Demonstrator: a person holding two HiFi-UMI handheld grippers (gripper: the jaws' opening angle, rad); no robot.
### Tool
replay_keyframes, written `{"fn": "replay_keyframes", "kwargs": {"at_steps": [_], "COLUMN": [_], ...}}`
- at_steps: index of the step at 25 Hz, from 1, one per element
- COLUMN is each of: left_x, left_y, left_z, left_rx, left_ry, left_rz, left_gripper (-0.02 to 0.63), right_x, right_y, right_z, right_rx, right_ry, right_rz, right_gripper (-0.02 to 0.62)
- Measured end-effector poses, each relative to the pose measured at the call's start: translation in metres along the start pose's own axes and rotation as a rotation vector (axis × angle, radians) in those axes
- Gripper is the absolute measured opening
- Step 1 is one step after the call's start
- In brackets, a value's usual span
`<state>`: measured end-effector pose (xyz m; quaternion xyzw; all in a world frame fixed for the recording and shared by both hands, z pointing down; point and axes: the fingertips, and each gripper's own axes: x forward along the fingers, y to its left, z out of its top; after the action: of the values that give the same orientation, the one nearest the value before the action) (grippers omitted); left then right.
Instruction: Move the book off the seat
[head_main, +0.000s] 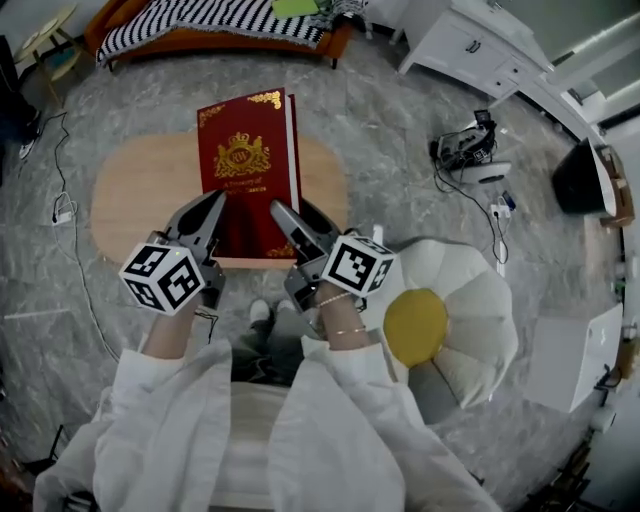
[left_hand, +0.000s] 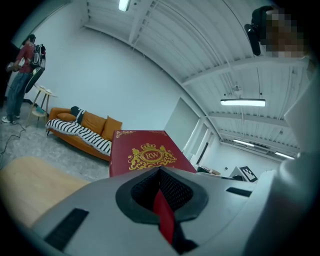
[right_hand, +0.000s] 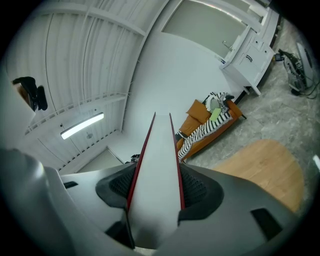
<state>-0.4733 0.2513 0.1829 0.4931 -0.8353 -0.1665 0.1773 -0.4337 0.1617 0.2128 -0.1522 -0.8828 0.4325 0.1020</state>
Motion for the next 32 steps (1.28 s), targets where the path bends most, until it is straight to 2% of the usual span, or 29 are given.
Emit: {"fn": "replay_keyframes", "kwargs": {"at_steps": [5,9,14,19,27,32], "left_x": [0.002,0.013,0.024,0.043,0.064,0.074], "left_y": [0.008,0.012,0.021,0.039,0.063,0.087], "left_z": [-0.008,-0.02,-0.037,-0.036,-0.068,-0.099], "left_rx": [-0.005,-0.041,-0.055,-0.092,-0.103,-0.121], "left_ry": [0.005,0.012,0.034,0.079,0.128,0.158], "left_rz": [0.04,0.05,0.071,0.096,0.118,0.127], "left_gripper": [0.006,0.006,0.006,0.006,0.006,0.006], "right_x": [0.004,0.007,0.013,0.035,0.048,0.047], "right_y": [-0.008,-0.014,-0.035,-0.05,-0.095,-0.136], "right_z": [0.006,0.012,0.009,0.016,0.002,-0.012], "right_rx": [0.001,-0.009,0.007,0.045,0.098,0.104], "right_ry": [0.016,0.033,0.053,0.086,0.11,0.109], "right_rz": [0.026,0.043,0.033,0.026,0.01,-0.051], "right_gripper": [0.252,0.252,0.252,0.252,0.252,0.252]}}
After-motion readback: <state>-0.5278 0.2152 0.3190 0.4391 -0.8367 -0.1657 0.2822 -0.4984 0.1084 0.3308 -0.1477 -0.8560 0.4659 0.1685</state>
